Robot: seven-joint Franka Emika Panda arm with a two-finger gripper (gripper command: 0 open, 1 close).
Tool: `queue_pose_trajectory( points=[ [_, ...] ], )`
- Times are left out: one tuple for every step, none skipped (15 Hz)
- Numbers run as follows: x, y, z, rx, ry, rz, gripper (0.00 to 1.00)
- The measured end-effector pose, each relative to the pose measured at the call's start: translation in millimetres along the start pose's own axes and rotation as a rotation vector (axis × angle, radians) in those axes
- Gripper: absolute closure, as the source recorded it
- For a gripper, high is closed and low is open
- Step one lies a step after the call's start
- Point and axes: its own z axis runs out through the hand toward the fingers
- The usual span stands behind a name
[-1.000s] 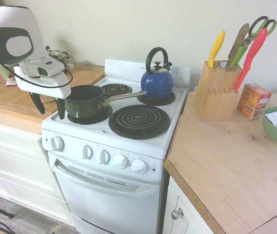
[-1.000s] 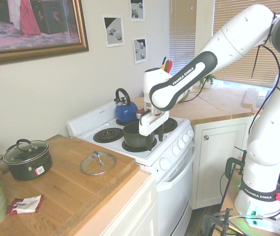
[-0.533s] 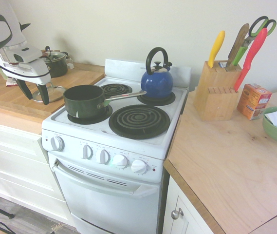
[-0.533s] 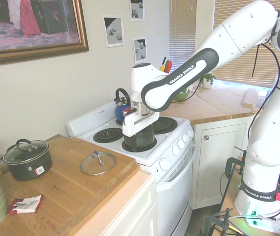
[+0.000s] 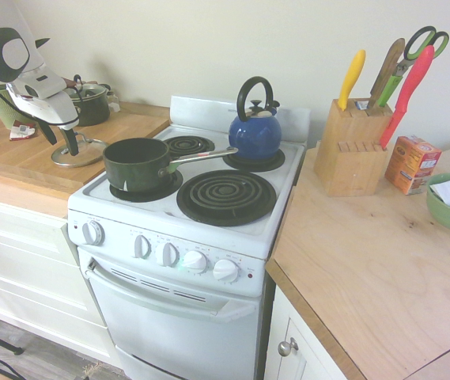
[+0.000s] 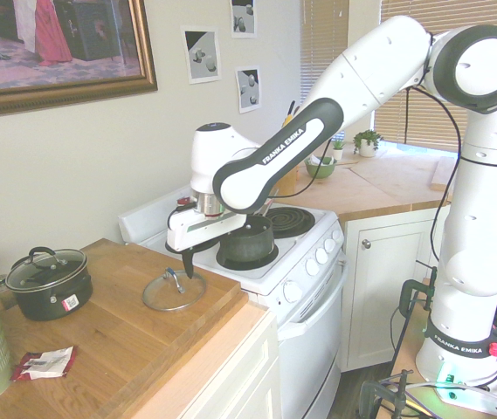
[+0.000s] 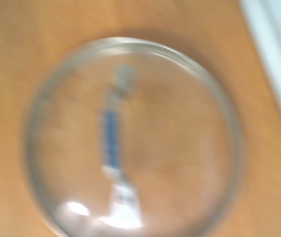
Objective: Cover the lid of the pot
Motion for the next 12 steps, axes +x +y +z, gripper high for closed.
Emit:
queue_pose_trajectory(
  points=[
    [-6,-9,-2,0.014,0.0,0.007,0.0],
    [-8,-16,-5,0.028,0.002,0.015,0.0],
    [-8,-23,-8,0.037,0.006,0.024,0.0],
    [-7,-29,-7,0.042,0.013,0.033,0.0],
    [-5,-35,-3,0.041,0.022,0.04,0.0],
    [-4,-41,2,0.039,0.026,0.047,0.0],
    [-5,-48,7,0.038,0.027,0.05,0.0],
    [-5,-55,11,0.039,0.031,0.055,0.0],
    [-4,-61,14,0.041,0.04,0.058,0.0],
    [-2,-67,17,0.041,0.054,0.063,0.0],
    [1,-72,20,0.037,0.07,0.07,0.0],
    [4,-75,25,0.027,0.085,0.079,0.0]
  ],
)
